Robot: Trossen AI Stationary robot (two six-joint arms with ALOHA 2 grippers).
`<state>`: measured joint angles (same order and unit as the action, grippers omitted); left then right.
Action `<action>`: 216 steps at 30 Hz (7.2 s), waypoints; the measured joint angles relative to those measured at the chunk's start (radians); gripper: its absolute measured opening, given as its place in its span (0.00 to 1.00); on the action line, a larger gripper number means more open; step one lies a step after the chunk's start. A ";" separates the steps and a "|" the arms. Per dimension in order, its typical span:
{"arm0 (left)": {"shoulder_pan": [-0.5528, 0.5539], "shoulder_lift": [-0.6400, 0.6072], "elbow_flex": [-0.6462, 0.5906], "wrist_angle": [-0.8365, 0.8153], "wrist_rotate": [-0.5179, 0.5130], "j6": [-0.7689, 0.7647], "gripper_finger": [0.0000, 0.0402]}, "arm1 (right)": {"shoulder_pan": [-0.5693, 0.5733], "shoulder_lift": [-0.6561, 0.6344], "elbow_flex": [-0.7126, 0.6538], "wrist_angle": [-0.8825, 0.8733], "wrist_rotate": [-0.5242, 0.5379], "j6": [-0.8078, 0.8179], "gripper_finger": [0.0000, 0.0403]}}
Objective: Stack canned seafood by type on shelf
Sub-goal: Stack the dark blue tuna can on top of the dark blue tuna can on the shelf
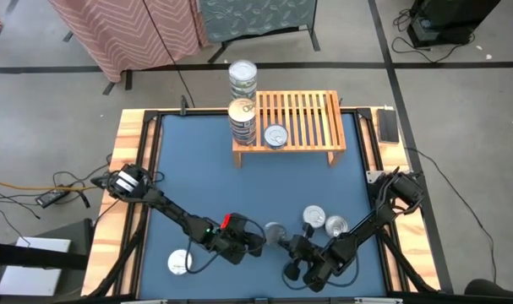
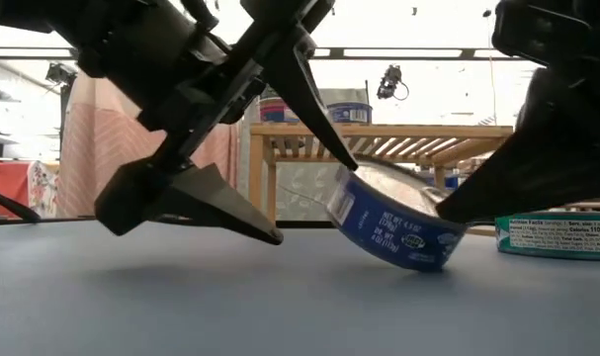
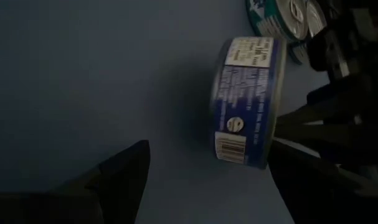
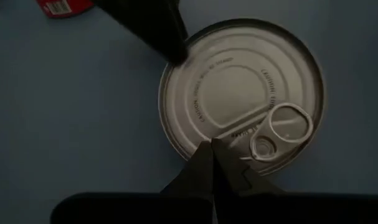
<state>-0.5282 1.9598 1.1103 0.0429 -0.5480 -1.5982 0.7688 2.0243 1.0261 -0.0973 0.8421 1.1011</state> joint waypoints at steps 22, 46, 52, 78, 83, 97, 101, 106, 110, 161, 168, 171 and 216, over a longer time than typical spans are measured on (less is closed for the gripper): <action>0.111 -0.001 0.000 0.389 0.043 0.673 0.81 | 0.049 -0.003 0.066 -0.053 -0.073 -0.026 0.00; 0.188 0.004 0.173 0.160 0.242 1.284 0.81 | 0.115 -0.008 0.100 -0.192 -0.053 0.163 0.00; 0.176 0.011 0.174 0.166 0.227 1.280 0.81 | 0.115 -0.009 0.100 -0.203 -0.053 0.162 0.00; 0.172 0.190 0.431 -0.180 0.216 1.336 0.77 | 0.121 -0.010 0.100 -0.214 -0.066 0.164 0.00; 0.175 0.188 0.432 -0.206 0.247 1.301 0.60 | 0.121 -0.010 0.100 -0.218 -0.070 0.164 0.00; 0.187 0.193 0.430 -0.143 0.190 1.217 0.36 | 0.121 -0.010 0.100 -0.211 -0.083 0.183 0.00; 0.199 0.193 0.430 -0.170 0.184 1.056 0.35 | 0.125 -0.010 0.100 -0.211 -0.099 0.210 0.00; 0.210 0.170 0.430 -0.182 0.160 0.804 0.35 | 0.178 -0.010 0.100 -0.247 -0.058 0.352 0.00; 0.213 0.109 0.430 -0.193 0.065 0.747 0.35 | 0.245 -0.010 0.100 -0.344 -0.003 0.535 0.00; 0.402 0.111 0.254 1.062 -0.771 0.338 0.37 | 0.319 -0.010 0.100 -0.439 0.005 0.684 0.00; 0.412 0.109 0.253 1.009 -0.726 0.269 0.37 | 0.319 -0.010 0.100 -0.443 0.005 0.677 0.00; 0.411 0.109 0.254 1.003 -0.732 0.257 0.37 | 0.319 -0.010 0.100 -0.446 0.005 0.676 0.00; 0.409 0.109 0.208 1.096 -0.763 0.038 0.72 | 0.159 -0.321 0.100 -0.919 0.270 0.594 0.00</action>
<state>-0.1196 2.0689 1.3182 1.1388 -1.3107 -1.5606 0.9277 1.7033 1.1259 -1.0160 1.1123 1.6952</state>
